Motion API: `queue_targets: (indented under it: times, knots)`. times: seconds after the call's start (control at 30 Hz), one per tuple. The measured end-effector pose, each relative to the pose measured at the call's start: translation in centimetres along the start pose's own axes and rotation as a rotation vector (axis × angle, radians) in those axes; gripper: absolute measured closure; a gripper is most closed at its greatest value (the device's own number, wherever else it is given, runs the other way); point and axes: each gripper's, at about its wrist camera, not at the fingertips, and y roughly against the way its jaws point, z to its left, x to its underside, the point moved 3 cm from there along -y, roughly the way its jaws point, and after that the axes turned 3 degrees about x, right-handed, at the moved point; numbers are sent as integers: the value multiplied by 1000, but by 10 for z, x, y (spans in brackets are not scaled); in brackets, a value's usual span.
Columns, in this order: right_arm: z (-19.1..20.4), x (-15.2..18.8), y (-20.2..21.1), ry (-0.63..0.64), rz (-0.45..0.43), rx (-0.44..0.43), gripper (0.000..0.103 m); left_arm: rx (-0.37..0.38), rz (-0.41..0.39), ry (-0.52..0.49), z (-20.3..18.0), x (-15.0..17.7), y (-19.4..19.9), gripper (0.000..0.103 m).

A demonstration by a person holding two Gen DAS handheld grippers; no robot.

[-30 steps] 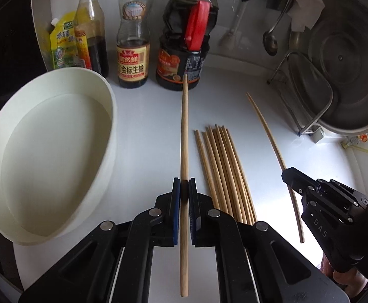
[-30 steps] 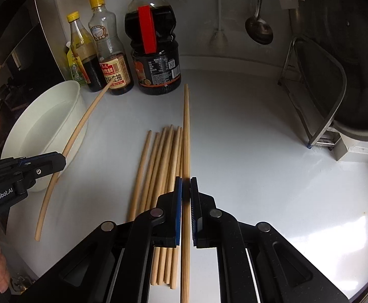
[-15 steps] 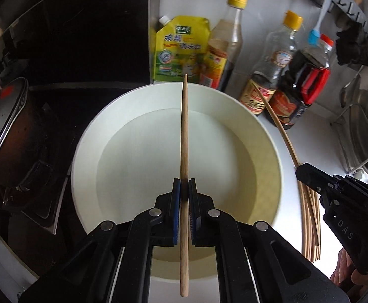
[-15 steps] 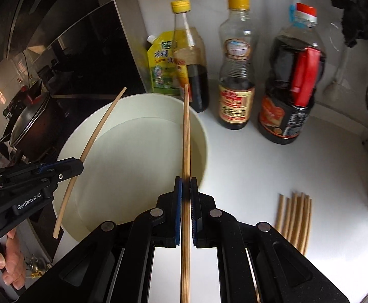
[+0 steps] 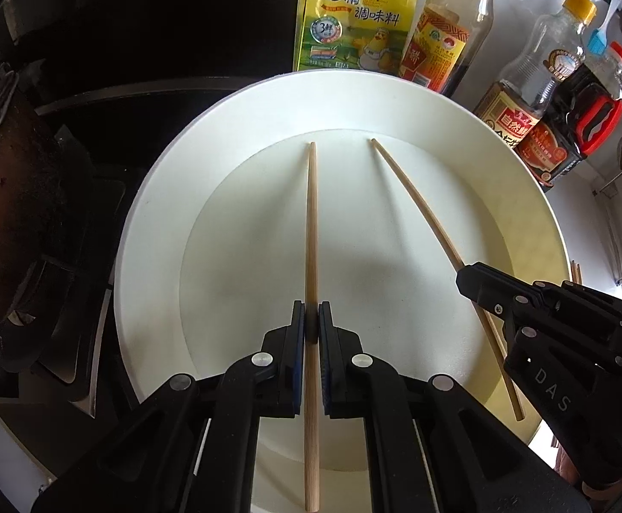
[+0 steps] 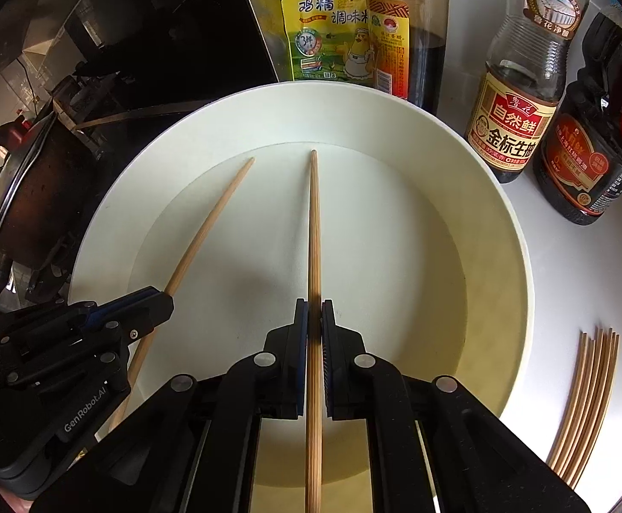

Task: Organize utensils
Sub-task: 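Open the left gripper to drop its chopstick into the basin while the right gripper releases its own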

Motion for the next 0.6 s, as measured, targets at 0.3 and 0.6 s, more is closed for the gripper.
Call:
queue_targets:
  times: [0.3,0.6]
  knots:
    - [-5,-4,8,-16,-17,6,90,-25,-27,16,5,-8,7,51]
    - [-18,7,38,-5,-81,33,73,-49,-90,40,7,-4,35,28]
